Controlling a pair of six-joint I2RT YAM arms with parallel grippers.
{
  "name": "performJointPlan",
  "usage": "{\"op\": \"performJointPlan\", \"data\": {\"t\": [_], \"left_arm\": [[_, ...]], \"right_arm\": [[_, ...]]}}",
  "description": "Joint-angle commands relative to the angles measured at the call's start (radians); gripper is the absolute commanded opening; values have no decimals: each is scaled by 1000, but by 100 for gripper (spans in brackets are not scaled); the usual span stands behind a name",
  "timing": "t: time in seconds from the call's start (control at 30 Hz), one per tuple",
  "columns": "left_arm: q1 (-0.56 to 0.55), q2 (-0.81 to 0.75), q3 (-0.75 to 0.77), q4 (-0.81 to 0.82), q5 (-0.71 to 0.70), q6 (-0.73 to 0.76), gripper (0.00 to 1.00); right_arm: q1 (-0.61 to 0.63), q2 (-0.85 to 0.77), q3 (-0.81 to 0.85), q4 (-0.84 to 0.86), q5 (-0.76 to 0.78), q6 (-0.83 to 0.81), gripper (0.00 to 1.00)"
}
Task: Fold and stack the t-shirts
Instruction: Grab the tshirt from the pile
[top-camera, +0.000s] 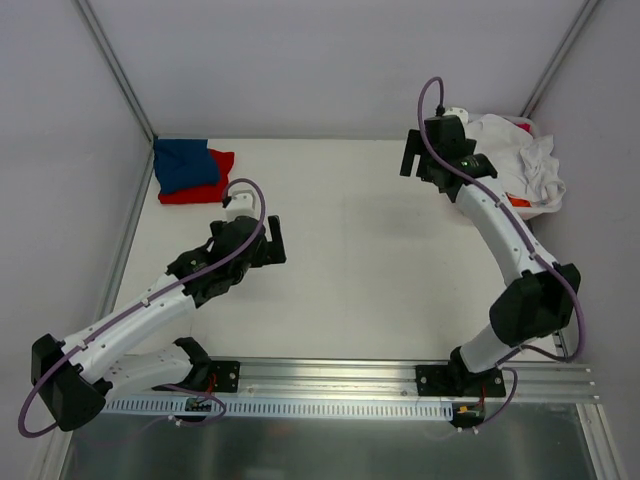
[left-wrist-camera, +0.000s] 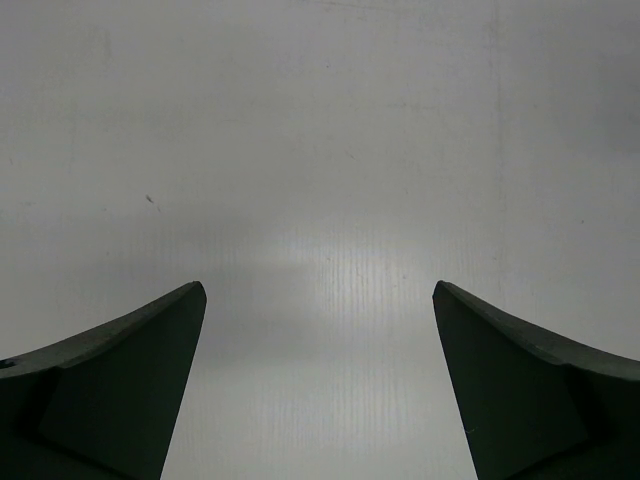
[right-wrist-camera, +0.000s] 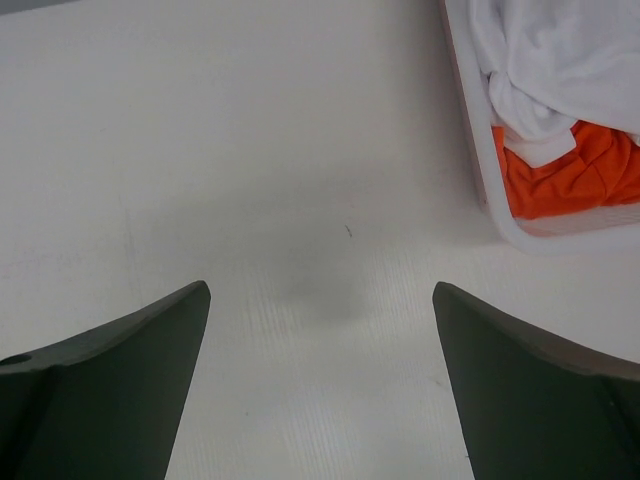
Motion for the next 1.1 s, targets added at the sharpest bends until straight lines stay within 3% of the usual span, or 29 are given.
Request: {"op": "performJointPlan", "data": {"t": [0.0,0.27,0.4,1.07], "left_arm": [[13,-32,-12,14,-17,-11,99],[13,-41,-14,14,-17,-4,99],[15,-35,-12,14,-27,-4,99],[15,50,28,17,-5,-2,99]], "right_arm": [[-75,95,150,-14,-120,-30,99],[-215,392,463,-74,-176,-73,100],[-260,466,562,-83,-193,-76,100],[-428,603,629,-95,-294,-10,96]]}}
